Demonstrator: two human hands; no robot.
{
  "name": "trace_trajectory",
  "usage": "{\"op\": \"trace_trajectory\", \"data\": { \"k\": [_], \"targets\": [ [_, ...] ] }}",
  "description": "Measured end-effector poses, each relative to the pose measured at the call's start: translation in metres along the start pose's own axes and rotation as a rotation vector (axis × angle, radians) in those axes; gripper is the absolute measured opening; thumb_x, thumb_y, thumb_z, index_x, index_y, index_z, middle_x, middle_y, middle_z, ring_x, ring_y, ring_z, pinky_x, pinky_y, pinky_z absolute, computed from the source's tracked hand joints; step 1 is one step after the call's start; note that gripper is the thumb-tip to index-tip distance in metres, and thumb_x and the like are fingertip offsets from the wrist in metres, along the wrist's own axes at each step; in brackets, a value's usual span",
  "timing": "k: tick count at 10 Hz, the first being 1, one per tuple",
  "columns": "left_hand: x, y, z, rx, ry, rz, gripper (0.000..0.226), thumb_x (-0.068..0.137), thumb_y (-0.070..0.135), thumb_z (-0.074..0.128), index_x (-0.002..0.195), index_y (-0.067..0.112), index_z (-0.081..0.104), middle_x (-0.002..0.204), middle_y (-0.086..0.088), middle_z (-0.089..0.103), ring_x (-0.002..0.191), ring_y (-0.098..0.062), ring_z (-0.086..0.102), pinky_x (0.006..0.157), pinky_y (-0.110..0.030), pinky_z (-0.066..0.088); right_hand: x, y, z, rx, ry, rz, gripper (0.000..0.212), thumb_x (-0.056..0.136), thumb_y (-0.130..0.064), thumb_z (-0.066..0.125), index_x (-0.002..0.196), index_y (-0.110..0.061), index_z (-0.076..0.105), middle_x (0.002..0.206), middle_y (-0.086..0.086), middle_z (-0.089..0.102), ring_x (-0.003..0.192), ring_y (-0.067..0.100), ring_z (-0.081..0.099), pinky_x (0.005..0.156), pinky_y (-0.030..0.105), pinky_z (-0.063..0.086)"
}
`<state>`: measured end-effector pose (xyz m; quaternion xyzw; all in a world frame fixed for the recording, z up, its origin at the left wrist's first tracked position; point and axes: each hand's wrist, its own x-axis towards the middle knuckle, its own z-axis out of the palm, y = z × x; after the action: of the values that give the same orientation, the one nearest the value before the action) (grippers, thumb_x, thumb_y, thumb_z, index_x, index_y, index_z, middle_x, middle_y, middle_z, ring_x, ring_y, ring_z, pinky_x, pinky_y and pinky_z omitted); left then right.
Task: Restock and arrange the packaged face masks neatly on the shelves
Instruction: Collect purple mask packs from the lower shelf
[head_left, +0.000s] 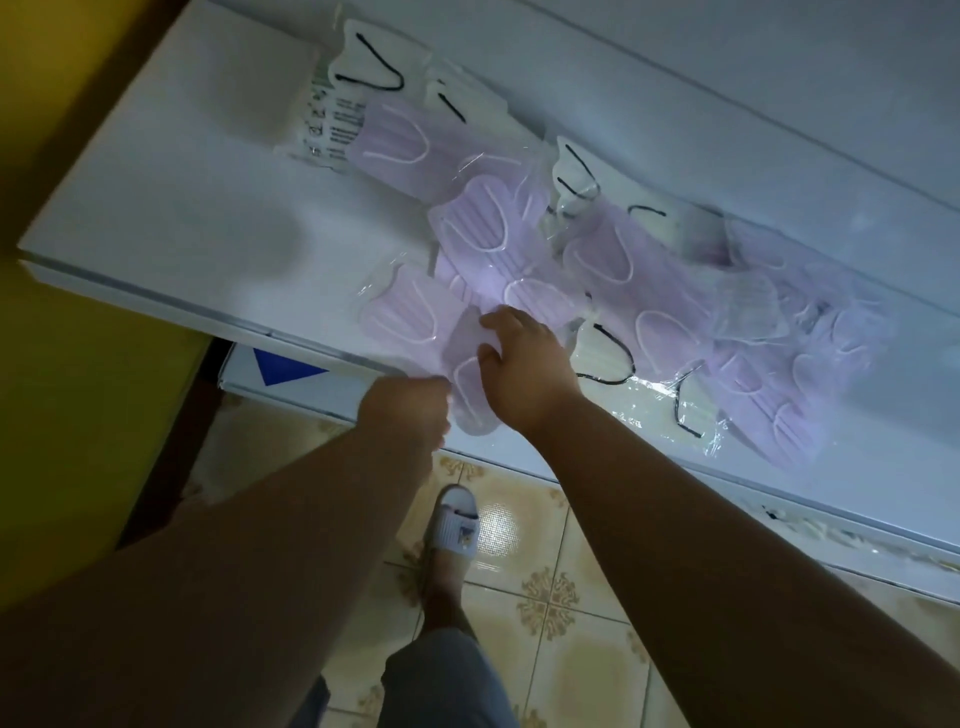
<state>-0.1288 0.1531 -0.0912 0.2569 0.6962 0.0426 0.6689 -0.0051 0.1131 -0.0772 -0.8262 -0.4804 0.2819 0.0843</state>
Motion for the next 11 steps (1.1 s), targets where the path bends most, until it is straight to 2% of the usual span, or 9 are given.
{"op": "trace_trajectory", "data": {
  "k": [1,2,4,5,6,8,9,10,11],
  "targets": [
    [-0.003,-0.012,0.004,-0.043,-0.053,-0.106,0.017,0.095,0.022,0.066,0.091,0.009,0.057,0.083,-0.007,0.059,0.072,-0.018,0.059,0.07,-0.029,0.051,-0.002,-0.005,0.003,0.03,0.011,0.001,0.04,0.1,-0.017,0.046,0.139,-0.016,0.053,0.158,0.008,0.034,0.139,0.029,0.04,0.113,0.044,0.036],
    [0.003,-0.009,-0.004,-0.093,-0.024,0.007,0.016,0.091,0.021,0.07,0.092,0.008,0.062,0.094,-0.01,0.069,0.08,-0.02,0.066,0.082,-0.034,0.054,-0.005,-0.009,0.007,0.035,-0.018,-0.029,0.044,0.099,-0.015,0.047,0.142,-0.015,0.049,0.161,0.011,0.028,0.141,0.032,0.038,0.115,0.043,0.034],
    [0.013,-0.016,-0.028,-0.02,0.028,0.159,0.025,0.091,0.036,0.07,0.077,0.018,0.058,0.09,-0.009,0.065,0.078,-0.028,0.063,0.076,-0.036,0.053,-0.006,-0.026,0.009,0.118,0.005,-0.039,0.044,0.096,-0.016,0.05,0.14,-0.016,0.048,0.122,0.012,0.064,0.114,0.032,0.056,0.1,0.045,0.045],
    [0.017,-0.018,-0.038,-0.01,0.051,0.185,0.031,0.085,0.043,0.075,0.097,0.016,0.065,0.106,-0.008,0.069,0.105,-0.033,0.067,0.1,-0.044,0.052,-0.006,-0.036,0.013,0.131,0.104,-0.049,0.043,0.094,-0.018,0.052,0.137,-0.019,0.052,0.125,0.005,0.065,0.122,0.027,0.052,0.105,0.045,0.04],
    [0.016,-0.016,-0.045,0.004,0.025,0.168,0.035,0.089,0.033,0.073,0.117,0.014,0.065,0.111,-0.005,0.066,0.103,-0.025,0.064,0.1,-0.036,0.049,-0.007,-0.043,0.018,0.195,0.078,-0.064,0.047,0.096,-0.022,0.053,0.142,-0.015,0.046,0.138,0.005,0.057,0.128,0.025,0.05,0.109,0.041,0.039],
    [0.014,-0.015,-0.068,-0.254,-0.05,0.125,0.035,0.08,0.015,0.08,0.11,0.004,0.066,0.095,-0.008,0.069,0.088,-0.025,0.066,0.099,-0.046,0.052,-0.02,-0.056,0.028,0.386,0.034,-0.017,0.042,0.099,-0.023,0.053,0.141,-0.02,0.048,0.137,0.001,0.056,0.103,0.012,0.06,0.09,0.025,0.047],
    [0.017,-0.007,-0.076,-0.146,-0.005,0.187,0.043,0.08,0.02,0.081,0.116,0.002,0.066,0.1,-0.015,0.068,0.089,-0.029,0.063,0.088,-0.044,0.053,-0.014,-0.056,0.026,0.357,0.102,0.026,0.042,0.098,-0.023,0.054,0.14,-0.02,0.05,0.137,0.002,0.056,0.115,0.017,0.057,0.102,0.036,0.045],
    [0.019,-0.001,-0.08,-0.099,-0.032,0.161,0.042,0.081,0.024,0.08,0.117,0.009,0.065,0.112,-0.014,0.068,0.099,-0.031,0.065,0.1,-0.051,0.05,-0.008,-0.056,0.03,0.22,0.113,0.068,0.045,0.098,-0.029,0.055,0.142,-0.019,0.049,0.139,0.004,0.057,0.129,0.024,0.048,0.109,0.043,0.038],
    [0.026,0.0,-0.087,-0.166,-0.019,0.093,0.036,0.084,0.019,0.078,0.117,0.011,0.065,0.111,-0.012,0.069,0.1,-0.031,0.066,0.098,-0.05,0.053,-0.013,-0.063,0.042,0.317,0.121,0.091,0.038,0.099,-0.027,0.053,0.135,-0.019,0.053,0.128,0.0,0.065,0.12,0.021,0.057,0.104,0.034,0.043]
  ]
}}
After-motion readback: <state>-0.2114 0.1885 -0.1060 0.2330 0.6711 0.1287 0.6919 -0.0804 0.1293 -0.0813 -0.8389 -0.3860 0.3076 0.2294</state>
